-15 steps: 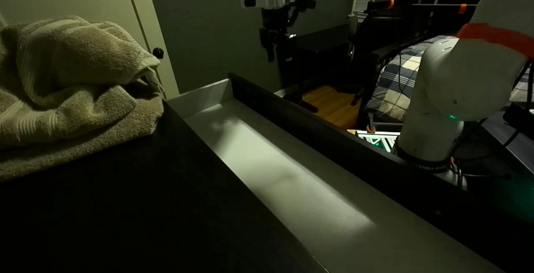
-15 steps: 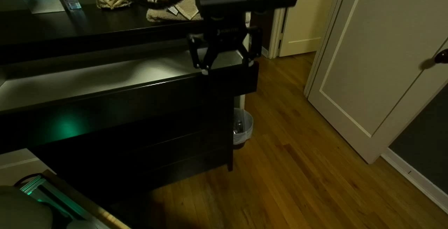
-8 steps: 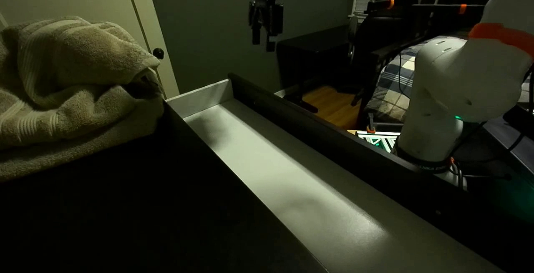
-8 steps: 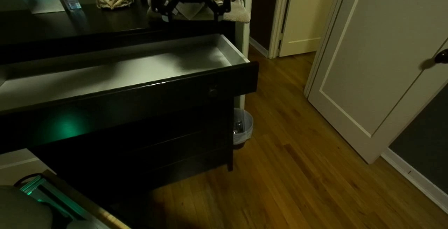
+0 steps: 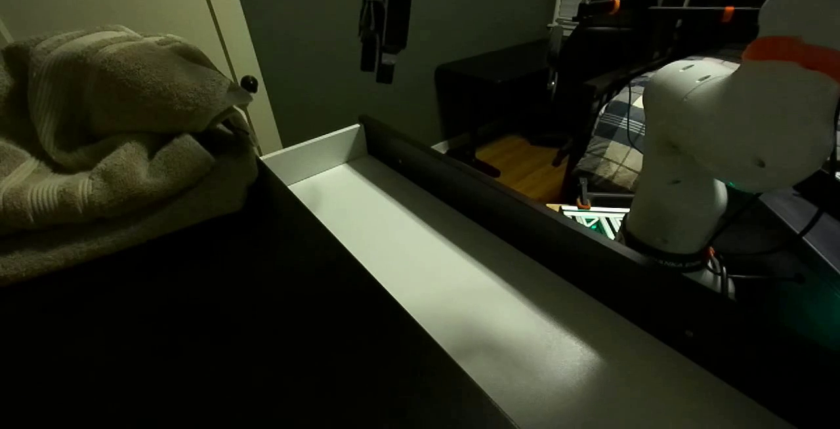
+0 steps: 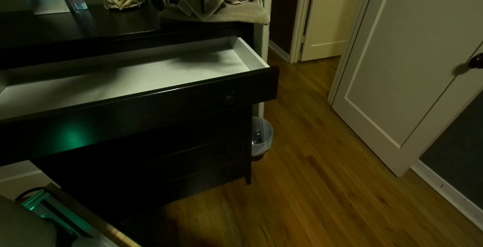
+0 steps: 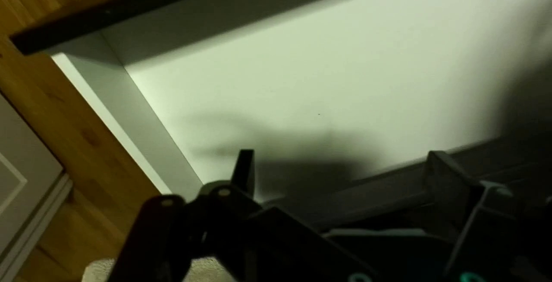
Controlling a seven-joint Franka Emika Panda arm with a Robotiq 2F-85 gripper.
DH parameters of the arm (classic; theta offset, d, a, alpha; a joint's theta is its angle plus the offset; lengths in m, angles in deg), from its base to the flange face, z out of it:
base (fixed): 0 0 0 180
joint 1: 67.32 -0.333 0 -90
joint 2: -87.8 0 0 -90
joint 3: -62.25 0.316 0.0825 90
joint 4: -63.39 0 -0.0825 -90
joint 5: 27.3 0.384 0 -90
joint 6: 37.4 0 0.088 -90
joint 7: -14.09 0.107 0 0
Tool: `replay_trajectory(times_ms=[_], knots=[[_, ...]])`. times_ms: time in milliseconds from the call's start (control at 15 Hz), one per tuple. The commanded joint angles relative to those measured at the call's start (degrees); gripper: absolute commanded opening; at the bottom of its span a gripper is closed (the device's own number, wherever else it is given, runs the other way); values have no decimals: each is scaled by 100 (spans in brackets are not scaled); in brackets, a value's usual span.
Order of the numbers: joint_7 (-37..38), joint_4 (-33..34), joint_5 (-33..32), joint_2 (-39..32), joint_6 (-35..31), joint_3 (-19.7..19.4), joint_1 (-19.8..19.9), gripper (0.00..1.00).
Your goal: Open the topmost drawer fully
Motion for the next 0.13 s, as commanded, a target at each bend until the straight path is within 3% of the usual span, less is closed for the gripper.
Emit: replay_trajectory(times_ms=[0, 67], knots=[[-29, 18, -12, 14, 6, -85, -145, 100], [-77, 24, 0, 22, 7, -98, -171, 100]])
